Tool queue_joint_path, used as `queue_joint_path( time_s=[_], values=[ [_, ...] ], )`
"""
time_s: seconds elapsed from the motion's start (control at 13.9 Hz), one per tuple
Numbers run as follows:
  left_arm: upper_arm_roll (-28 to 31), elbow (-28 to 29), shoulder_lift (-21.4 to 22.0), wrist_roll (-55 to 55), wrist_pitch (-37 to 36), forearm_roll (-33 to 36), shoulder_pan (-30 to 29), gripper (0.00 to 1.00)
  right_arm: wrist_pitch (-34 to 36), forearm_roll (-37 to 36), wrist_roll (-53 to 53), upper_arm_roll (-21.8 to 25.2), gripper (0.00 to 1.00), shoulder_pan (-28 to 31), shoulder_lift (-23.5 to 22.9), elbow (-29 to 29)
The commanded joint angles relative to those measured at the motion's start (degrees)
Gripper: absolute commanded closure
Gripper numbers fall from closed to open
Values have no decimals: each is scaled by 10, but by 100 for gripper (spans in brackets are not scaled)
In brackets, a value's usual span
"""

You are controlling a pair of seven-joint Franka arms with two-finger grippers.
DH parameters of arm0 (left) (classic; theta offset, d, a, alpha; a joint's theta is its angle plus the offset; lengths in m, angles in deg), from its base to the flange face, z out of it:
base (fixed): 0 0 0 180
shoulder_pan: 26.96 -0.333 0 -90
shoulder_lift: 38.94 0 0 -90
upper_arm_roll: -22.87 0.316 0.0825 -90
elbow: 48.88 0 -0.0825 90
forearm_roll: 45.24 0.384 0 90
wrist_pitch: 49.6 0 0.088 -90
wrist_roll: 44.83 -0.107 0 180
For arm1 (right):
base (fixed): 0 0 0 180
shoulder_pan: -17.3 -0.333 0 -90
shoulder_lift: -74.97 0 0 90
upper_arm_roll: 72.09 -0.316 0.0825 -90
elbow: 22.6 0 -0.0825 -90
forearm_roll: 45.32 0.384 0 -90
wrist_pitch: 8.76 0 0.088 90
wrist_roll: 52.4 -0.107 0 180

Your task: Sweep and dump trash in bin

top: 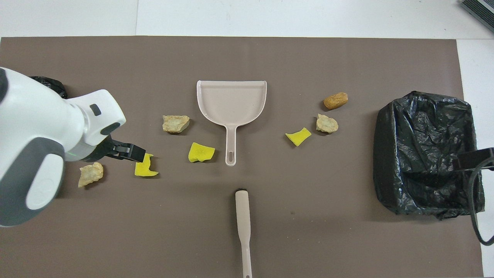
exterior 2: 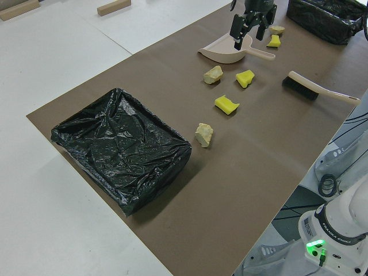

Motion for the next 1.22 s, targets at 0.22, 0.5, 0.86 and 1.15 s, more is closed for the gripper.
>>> queue_joint_path(
  time_s=[0.22,0.5,0.86,1.15],
  values=[
    [10,221,98,136,145,-3,142,0,19,9,-2,-7,0,1,9,-9],
    [9,296,90,293,249,-4,274,0,-40,15,-35,-14,0,1,-20,-8],
    [9,306,31,424,345,-4,406,0,-114,13,-39,-20,0,-7,-73,-7],
    [10,306,-23,478,404,-4,470,0,-160,15,-62,-40,0,-9,-107,-8]
  ],
)
